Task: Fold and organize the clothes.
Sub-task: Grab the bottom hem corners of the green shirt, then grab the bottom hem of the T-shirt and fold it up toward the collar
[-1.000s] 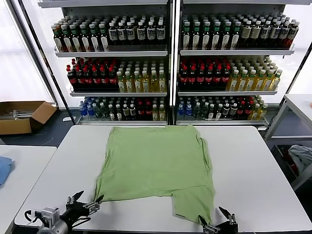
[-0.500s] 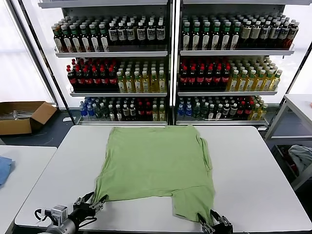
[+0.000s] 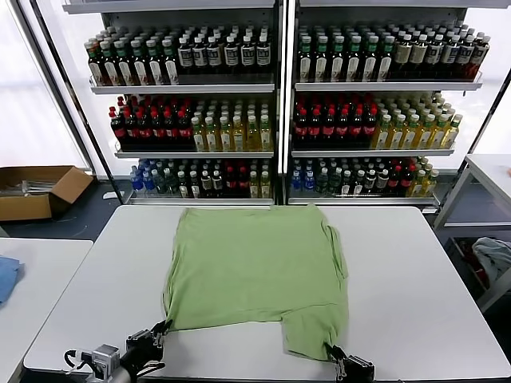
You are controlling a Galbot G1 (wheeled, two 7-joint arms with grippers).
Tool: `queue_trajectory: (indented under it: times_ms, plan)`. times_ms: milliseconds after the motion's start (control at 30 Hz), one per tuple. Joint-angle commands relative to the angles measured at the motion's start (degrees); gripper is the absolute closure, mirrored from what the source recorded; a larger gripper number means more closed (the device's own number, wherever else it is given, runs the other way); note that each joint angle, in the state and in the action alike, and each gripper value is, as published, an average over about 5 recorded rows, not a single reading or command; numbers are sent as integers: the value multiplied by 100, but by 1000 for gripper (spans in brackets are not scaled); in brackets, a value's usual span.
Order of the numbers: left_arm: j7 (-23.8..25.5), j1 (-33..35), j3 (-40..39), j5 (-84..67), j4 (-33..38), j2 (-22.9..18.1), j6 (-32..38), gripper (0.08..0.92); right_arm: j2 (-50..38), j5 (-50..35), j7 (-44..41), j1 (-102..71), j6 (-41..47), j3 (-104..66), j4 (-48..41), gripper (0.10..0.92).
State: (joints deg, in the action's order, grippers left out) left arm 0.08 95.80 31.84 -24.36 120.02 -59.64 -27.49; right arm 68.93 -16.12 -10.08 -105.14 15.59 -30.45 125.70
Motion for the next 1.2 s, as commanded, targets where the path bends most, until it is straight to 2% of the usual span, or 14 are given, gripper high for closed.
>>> queue_trajectory:
  times_ms: [33,333,467,567,733,867,1067,1200]
  plan:
    - [-13,312,164,559,404,-288,451,907,142,-238,-723,-473,-1457,-383,-95,918]
    - [102,1222,617,594,1308,-1021,654,913,566,-346,-1417,-1595,-2530,-837,-86,918]
    - [142,1567,758,621,1545,-1174,692,913,674,-472,-1532,-1910,-2833,-915,-24,918]
    - [169,1746,850,619,1610,-1195,712,913,701,-768,-1579,-2100,-2926,-942,106,918]
    - [293,1793,1059,461,1763,-1275,590,913,686,-1733,-1453,-2177,-2728,-994,460,918]
    - [471,1352,1136,305,1686,-1240,518,913,609,-1853,-1217,-1690,-2570,-970,447,918]
    - [722,139,1054,32,1293,-978,435,913,487,-2040,-498,-217,-1994,-689,354,918]
    - [822,-404,941,-206,874,-782,332,913,234,-2432,39,935,-1544,-492,175,918]
